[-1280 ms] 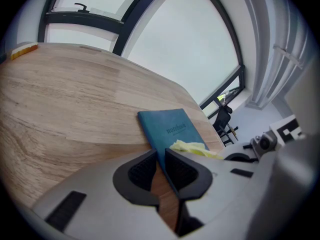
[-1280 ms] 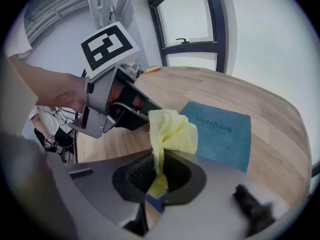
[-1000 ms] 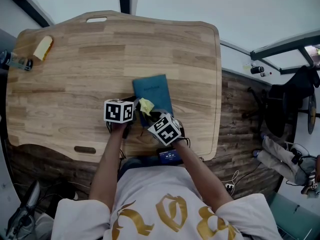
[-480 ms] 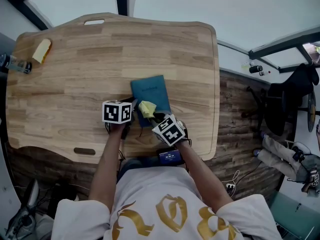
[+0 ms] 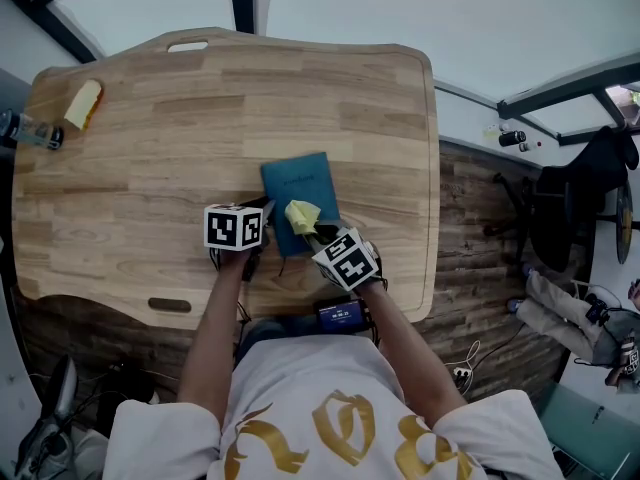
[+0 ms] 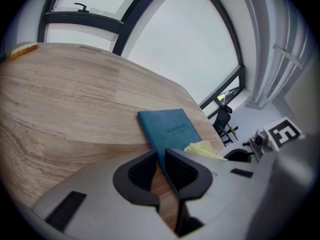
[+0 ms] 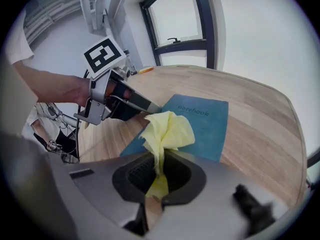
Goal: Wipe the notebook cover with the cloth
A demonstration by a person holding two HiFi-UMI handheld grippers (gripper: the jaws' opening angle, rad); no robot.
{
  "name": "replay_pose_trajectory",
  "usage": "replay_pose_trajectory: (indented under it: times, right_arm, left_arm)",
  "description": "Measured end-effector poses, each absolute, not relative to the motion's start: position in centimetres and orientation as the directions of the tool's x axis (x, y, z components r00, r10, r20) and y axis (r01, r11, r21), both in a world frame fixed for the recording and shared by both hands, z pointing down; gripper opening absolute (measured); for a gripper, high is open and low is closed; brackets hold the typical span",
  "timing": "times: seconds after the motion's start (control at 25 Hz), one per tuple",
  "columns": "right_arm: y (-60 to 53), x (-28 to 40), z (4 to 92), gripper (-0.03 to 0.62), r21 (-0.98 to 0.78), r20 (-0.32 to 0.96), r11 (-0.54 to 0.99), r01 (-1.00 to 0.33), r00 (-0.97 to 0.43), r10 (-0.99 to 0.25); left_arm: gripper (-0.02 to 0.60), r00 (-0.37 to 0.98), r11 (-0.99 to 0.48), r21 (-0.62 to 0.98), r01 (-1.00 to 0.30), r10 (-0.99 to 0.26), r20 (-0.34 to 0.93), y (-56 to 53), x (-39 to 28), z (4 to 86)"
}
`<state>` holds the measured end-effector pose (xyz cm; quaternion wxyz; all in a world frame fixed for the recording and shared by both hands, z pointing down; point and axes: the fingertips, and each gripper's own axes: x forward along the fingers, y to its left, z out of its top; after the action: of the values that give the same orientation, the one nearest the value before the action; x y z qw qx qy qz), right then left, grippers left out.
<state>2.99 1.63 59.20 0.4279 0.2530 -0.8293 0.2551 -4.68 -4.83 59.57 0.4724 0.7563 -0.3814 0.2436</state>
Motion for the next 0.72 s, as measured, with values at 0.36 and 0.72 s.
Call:
replay_pose_trajectory:
  times: [0.36, 0.72]
  right_arm:
    - [-0.3, 3.4, 59.3, 0.038, -0.187, 0.836, 0.743, -0.642, -0.502, -0.223]
    - [-3.0, 3.2, 59.0, 0.038, -0.173, 0.832, 0.746, -0.643, -0.501, -0.239]
  left_arm:
    - [0.062, 0.59, -0.263, 0.528, -0.808, -0.345, 0.73, -4.9, -4.6, 59.5]
    - [0.063, 0.592, -0.262, 0.531, -0.806, -0.344, 0.729, -4.9, -4.6, 59.5]
